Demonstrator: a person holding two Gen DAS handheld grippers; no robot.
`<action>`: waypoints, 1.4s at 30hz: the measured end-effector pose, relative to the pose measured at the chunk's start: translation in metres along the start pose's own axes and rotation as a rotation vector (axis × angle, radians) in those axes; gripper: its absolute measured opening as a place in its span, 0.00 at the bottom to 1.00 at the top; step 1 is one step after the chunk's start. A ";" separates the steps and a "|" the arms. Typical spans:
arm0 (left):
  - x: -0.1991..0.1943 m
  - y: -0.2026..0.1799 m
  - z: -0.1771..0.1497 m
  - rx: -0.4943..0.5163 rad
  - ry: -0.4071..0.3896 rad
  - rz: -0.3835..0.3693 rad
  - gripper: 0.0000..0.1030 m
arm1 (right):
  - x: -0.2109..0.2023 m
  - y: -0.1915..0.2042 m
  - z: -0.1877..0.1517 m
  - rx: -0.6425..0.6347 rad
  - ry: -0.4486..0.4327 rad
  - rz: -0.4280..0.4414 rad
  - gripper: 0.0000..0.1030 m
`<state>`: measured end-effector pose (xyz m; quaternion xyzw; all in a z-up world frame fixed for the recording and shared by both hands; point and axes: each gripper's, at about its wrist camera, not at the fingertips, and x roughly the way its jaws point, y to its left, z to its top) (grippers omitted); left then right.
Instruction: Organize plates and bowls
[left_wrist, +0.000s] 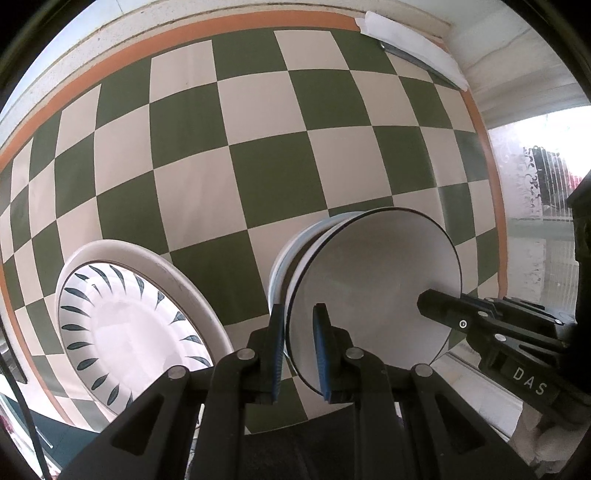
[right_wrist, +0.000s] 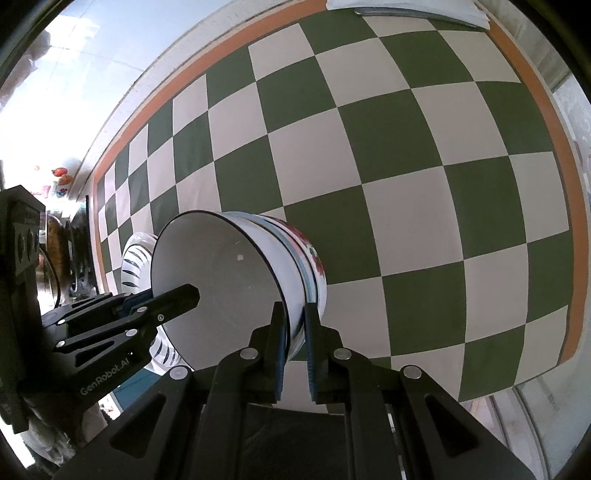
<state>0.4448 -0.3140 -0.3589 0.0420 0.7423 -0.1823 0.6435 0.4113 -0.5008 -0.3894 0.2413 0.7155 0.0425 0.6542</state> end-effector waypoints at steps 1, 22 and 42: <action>0.000 0.000 0.000 0.000 -0.001 0.003 0.13 | 0.000 0.000 0.000 -0.002 0.001 -0.004 0.11; -0.045 -0.011 -0.020 0.059 -0.130 0.101 0.16 | -0.026 0.019 -0.017 -0.071 -0.059 -0.062 0.14; -0.144 -0.011 -0.077 0.079 -0.329 0.048 0.88 | -0.132 0.060 -0.108 -0.156 -0.299 -0.127 0.83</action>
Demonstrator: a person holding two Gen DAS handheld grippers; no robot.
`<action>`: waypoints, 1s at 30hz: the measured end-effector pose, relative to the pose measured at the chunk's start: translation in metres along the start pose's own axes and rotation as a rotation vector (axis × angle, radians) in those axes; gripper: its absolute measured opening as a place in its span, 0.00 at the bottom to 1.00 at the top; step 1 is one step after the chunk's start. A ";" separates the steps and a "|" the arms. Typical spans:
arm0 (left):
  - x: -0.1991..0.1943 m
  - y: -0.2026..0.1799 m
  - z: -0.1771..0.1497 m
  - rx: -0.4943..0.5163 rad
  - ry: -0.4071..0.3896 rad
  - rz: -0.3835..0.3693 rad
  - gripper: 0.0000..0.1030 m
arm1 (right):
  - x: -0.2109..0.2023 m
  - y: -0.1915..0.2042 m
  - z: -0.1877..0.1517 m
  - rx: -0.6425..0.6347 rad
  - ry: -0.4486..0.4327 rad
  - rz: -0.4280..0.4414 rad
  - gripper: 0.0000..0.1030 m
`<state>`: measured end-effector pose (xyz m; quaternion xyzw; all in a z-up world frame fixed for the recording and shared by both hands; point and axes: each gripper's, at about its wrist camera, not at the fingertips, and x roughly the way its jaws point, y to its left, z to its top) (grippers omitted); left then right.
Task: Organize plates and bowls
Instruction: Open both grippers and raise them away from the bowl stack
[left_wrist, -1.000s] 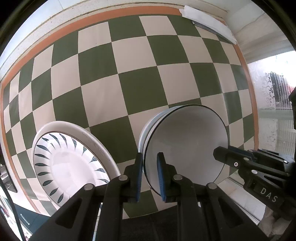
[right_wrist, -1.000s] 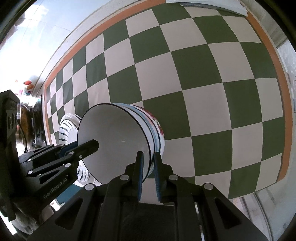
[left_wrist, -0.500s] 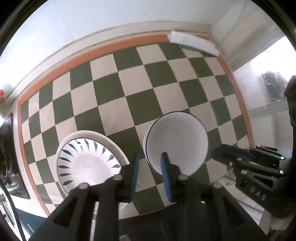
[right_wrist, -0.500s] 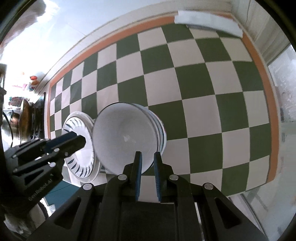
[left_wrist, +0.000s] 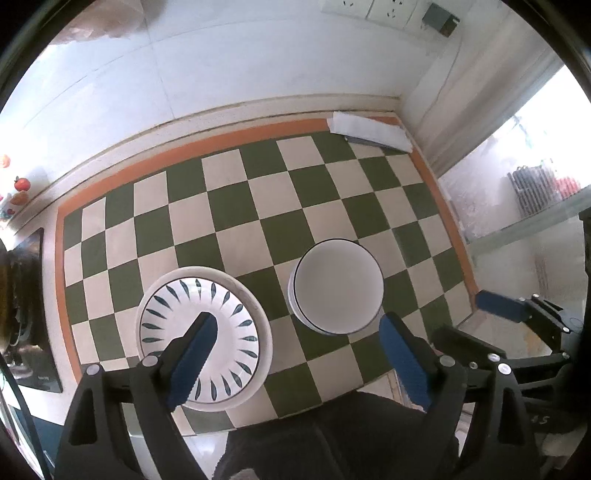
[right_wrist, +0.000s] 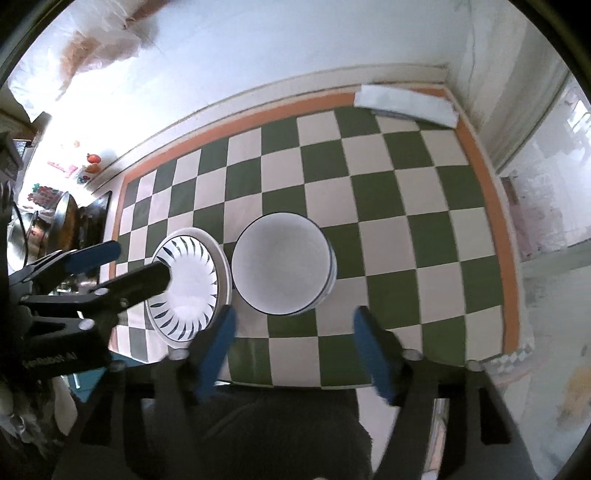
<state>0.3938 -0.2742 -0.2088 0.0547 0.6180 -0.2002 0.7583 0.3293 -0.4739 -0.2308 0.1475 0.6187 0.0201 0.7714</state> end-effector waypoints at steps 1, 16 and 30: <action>-0.004 0.001 -0.002 -0.006 0.000 -0.001 0.88 | -0.006 0.000 -0.002 0.004 -0.013 0.002 0.84; -0.043 0.008 -0.012 -0.057 -0.108 -0.052 0.99 | -0.045 0.009 -0.013 0.025 -0.076 0.014 0.91; 0.066 0.030 0.027 -0.106 0.076 -0.074 0.99 | 0.040 -0.042 0.011 0.198 -0.046 0.208 0.92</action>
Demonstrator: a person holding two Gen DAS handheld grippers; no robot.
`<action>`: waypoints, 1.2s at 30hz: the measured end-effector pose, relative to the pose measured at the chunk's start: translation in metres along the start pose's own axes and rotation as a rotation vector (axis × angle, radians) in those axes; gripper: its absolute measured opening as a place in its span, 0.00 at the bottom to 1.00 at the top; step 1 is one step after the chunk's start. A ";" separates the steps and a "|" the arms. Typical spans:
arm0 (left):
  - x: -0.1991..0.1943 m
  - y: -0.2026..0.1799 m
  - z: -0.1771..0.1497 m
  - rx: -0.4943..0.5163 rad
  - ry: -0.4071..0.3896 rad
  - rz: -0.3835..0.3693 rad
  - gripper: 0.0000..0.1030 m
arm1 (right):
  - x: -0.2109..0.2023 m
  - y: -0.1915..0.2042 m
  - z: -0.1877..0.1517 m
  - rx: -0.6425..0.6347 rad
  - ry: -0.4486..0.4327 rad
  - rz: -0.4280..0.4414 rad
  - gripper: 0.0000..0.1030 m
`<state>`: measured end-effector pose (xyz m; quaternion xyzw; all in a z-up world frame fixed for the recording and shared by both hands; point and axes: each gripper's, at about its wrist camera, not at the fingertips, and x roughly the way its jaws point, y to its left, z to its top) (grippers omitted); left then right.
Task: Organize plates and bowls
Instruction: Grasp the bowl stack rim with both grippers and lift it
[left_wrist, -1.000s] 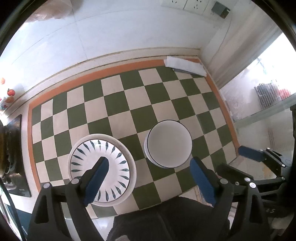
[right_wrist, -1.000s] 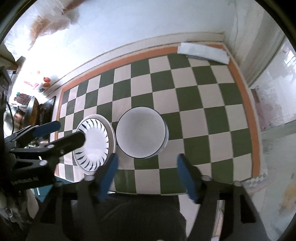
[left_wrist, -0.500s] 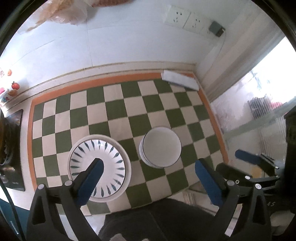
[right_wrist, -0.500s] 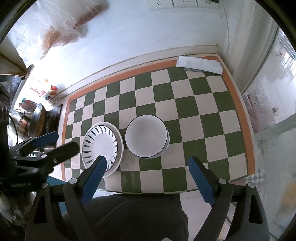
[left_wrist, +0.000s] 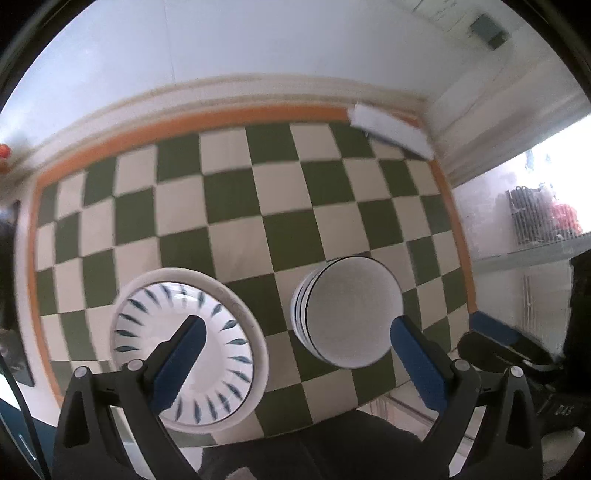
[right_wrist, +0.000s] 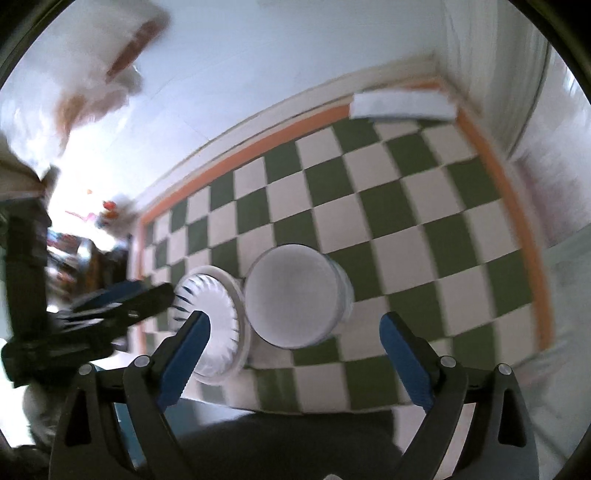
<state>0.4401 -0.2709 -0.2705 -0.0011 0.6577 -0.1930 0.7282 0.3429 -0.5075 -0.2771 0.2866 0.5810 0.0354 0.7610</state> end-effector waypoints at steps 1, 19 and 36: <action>0.010 0.002 0.004 -0.008 0.023 -0.007 0.99 | 0.014 -0.010 0.003 0.030 0.019 0.024 0.92; 0.144 0.001 0.041 -0.010 0.345 -0.085 0.98 | 0.154 -0.096 -0.009 0.328 0.186 0.298 0.92; 0.160 0.000 0.024 -0.025 0.327 -0.237 0.62 | 0.208 -0.090 -0.019 0.358 0.219 0.366 0.57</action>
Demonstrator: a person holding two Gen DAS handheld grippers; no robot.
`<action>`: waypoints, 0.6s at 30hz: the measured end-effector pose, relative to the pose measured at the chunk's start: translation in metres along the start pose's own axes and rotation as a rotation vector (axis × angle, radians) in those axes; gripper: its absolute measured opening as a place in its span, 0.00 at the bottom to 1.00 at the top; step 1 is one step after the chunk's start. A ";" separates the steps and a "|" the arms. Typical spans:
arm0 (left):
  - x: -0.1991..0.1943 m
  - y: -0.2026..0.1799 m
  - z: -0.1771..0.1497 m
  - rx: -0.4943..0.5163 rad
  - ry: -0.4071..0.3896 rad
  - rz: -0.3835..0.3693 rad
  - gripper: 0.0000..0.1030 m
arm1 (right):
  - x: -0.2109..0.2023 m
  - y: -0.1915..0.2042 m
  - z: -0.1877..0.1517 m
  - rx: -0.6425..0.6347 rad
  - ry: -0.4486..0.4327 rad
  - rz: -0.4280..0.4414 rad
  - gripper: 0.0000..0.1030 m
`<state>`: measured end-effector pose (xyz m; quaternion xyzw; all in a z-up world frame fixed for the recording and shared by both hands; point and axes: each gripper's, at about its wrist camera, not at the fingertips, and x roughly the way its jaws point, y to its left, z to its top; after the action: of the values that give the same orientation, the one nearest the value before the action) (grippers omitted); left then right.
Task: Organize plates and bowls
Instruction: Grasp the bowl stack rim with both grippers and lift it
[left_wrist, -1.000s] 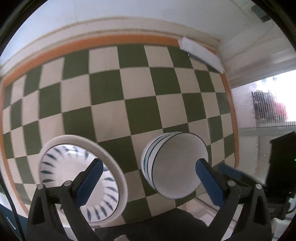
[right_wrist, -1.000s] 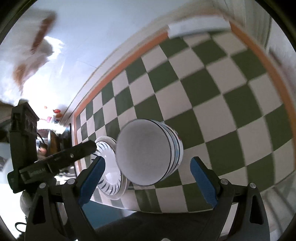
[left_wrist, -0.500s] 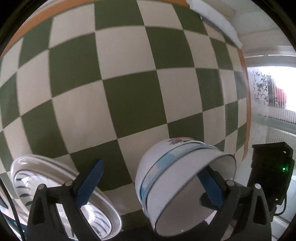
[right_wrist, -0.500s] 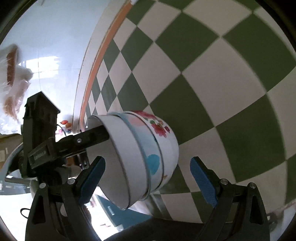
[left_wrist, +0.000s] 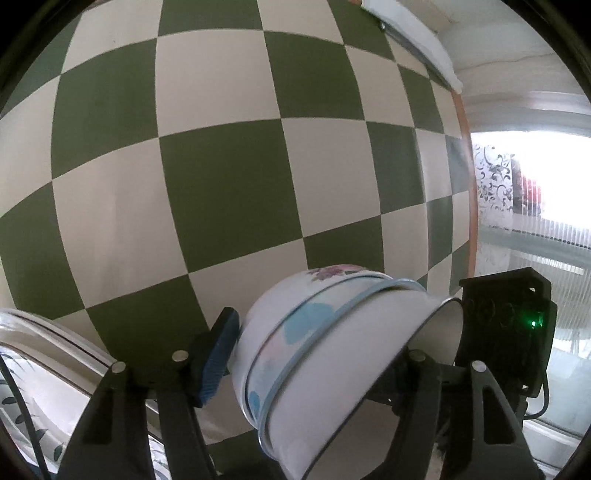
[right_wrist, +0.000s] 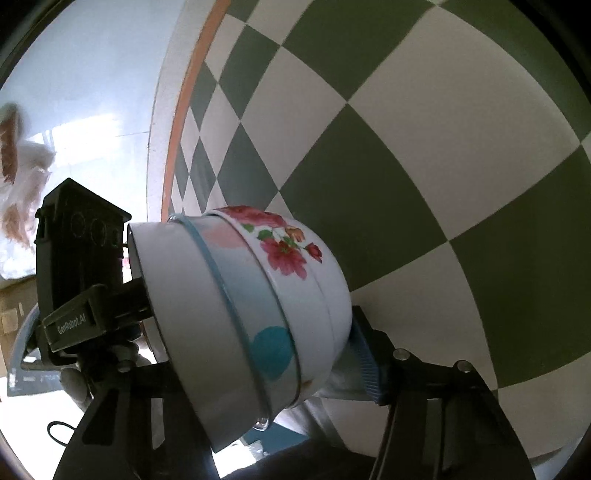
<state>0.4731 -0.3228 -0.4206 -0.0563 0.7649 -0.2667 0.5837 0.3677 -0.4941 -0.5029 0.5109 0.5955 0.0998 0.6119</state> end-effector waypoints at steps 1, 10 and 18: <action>-0.001 0.001 0.000 0.003 -0.006 -0.002 0.62 | -0.002 0.000 0.001 -0.004 -0.006 0.003 0.57; -0.010 0.002 -0.005 -0.010 -0.050 0.003 0.62 | -0.001 0.024 0.007 -0.074 -0.004 -0.030 0.55; -0.045 0.004 -0.011 -0.018 -0.110 0.010 0.62 | -0.006 0.056 0.009 -0.134 0.006 -0.035 0.55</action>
<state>0.4777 -0.2980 -0.3811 -0.0721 0.7341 -0.2533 0.6259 0.4006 -0.4774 -0.4599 0.4581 0.5981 0.1301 0.6446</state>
